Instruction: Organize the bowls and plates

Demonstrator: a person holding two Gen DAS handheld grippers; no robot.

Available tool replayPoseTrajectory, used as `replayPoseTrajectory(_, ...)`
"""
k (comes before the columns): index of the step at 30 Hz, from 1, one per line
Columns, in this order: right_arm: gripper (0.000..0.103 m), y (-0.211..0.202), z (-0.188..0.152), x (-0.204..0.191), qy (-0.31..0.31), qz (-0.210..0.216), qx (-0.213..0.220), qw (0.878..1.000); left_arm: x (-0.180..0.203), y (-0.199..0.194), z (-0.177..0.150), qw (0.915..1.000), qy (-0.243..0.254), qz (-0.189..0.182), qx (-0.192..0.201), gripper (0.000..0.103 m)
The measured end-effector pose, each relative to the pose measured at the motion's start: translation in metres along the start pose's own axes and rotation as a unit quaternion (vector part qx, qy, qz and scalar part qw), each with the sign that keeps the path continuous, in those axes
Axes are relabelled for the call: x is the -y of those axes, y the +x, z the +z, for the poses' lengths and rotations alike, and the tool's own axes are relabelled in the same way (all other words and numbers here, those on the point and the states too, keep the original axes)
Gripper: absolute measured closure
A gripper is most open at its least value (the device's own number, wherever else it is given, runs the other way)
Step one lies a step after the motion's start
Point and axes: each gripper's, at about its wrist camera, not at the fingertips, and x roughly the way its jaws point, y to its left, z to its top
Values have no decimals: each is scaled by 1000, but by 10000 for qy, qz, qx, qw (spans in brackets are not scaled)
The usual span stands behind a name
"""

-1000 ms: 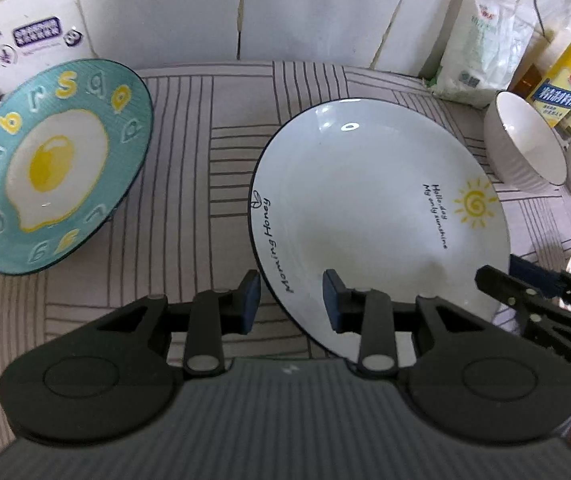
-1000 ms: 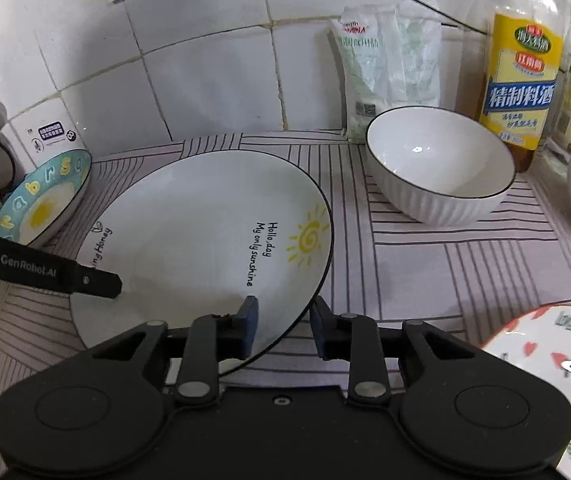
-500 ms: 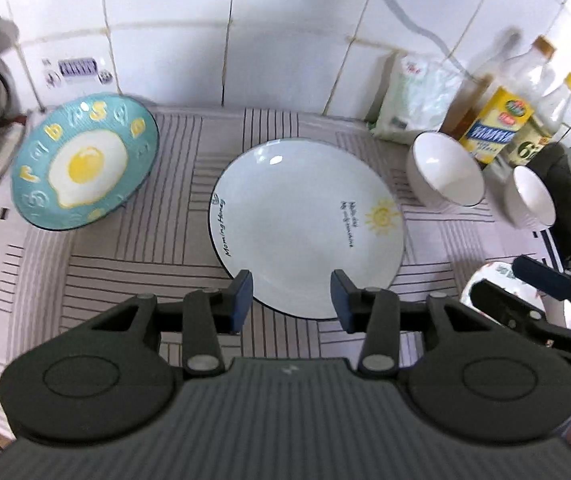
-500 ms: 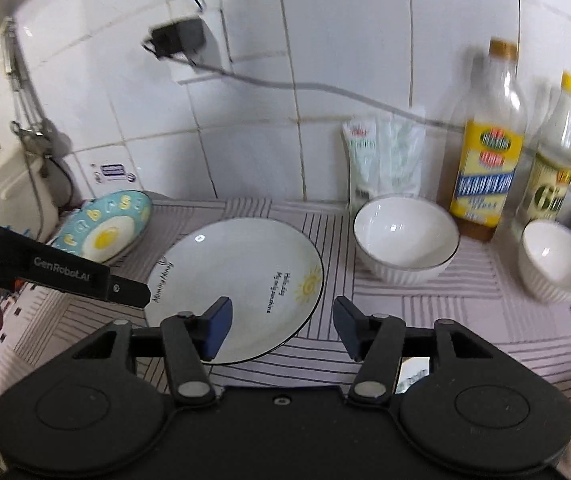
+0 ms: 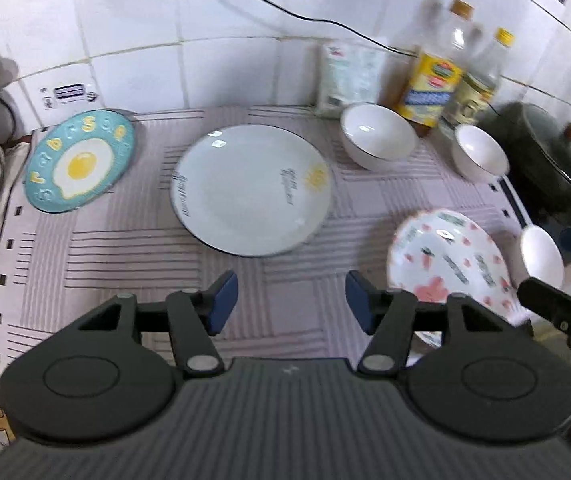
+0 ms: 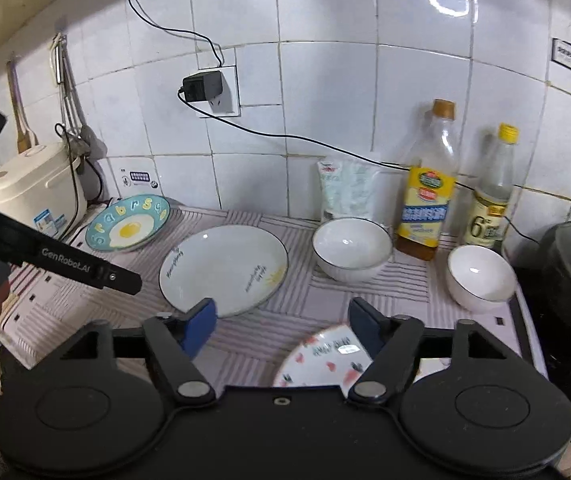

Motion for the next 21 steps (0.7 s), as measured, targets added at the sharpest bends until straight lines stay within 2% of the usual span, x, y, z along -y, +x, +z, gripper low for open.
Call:
replayPoseTrajectory(8, 16, -30, -36, 24, 128, -289, -120, 9994, 48, 4, -19, 9994, 212, -165, -208, 35)
replayPoseTrajectory(12, 12, -38, -55, 39, 328, -435, 43, 9985, 69, 11, -26, 9985, 354, -315, -287, 29)
replayPoseTrajectory(16, 11, -37, -77, 55, 445, -473, 286, 9975, 89, 22, -34, 9974, 516, -405, -281, 21)
replayPoseTrajectory(21, 11, -18, -104, 82, 935, -378, 299, 9945, 103, 41, -42, 9972, 545, -492, -151, 14)
